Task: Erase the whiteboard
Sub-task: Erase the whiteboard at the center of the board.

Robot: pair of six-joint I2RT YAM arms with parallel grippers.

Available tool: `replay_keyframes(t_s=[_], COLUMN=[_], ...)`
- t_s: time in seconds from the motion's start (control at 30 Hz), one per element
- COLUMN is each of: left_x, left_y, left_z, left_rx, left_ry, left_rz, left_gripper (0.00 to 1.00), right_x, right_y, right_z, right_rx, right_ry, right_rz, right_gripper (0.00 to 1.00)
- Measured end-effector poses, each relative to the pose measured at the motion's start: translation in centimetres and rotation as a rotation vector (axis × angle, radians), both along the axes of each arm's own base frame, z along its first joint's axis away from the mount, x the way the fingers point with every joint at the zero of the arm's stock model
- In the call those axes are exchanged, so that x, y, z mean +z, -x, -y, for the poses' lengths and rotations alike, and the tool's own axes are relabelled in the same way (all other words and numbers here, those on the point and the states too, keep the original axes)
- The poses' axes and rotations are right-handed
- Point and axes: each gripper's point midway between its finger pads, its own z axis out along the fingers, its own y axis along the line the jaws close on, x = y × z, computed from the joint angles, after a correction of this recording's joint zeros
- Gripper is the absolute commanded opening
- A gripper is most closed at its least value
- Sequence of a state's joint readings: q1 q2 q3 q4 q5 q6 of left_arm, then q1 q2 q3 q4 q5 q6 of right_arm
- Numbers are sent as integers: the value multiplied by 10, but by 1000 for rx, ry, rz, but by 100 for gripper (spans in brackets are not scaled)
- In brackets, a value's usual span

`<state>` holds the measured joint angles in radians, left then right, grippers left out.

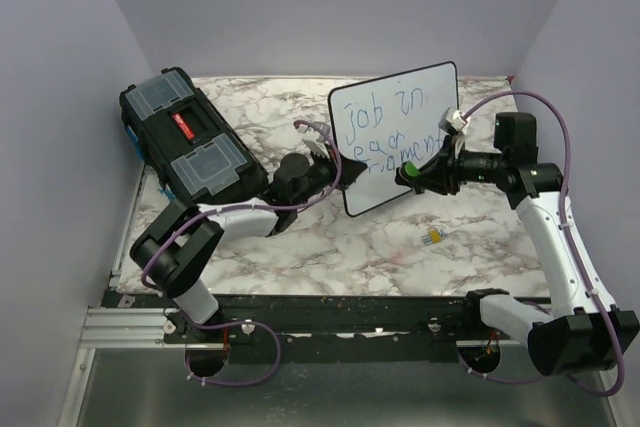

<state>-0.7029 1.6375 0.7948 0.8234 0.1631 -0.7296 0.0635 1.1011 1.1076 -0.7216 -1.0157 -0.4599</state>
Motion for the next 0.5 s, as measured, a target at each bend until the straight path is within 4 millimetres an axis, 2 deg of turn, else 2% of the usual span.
replay_keyframes(t_s=[0.13, 0.37, 0.43, 0.5], left_x=[3, -14, -17, -21], left_y=[24, 48, 52, 55], left_z=[3, -2, -6, -8], left_rx=[-20, -22, -10, -3], left_ry=[14, 64, 87, 100], left_rz=[25, 10, -5, -19], left_gripper=[0, 0, 0, 0], right_x=[-5, -6, -7, -11], right_y=[2, -7, -12, -14], right_z=[1, -4, -14, -32], right_rx=[15, 34, 56, 97], right_ry=[15, 21, 30, 50], right_rz=[-1, 39, 62, 87], right_gripper=[1, 1, 1, 0])
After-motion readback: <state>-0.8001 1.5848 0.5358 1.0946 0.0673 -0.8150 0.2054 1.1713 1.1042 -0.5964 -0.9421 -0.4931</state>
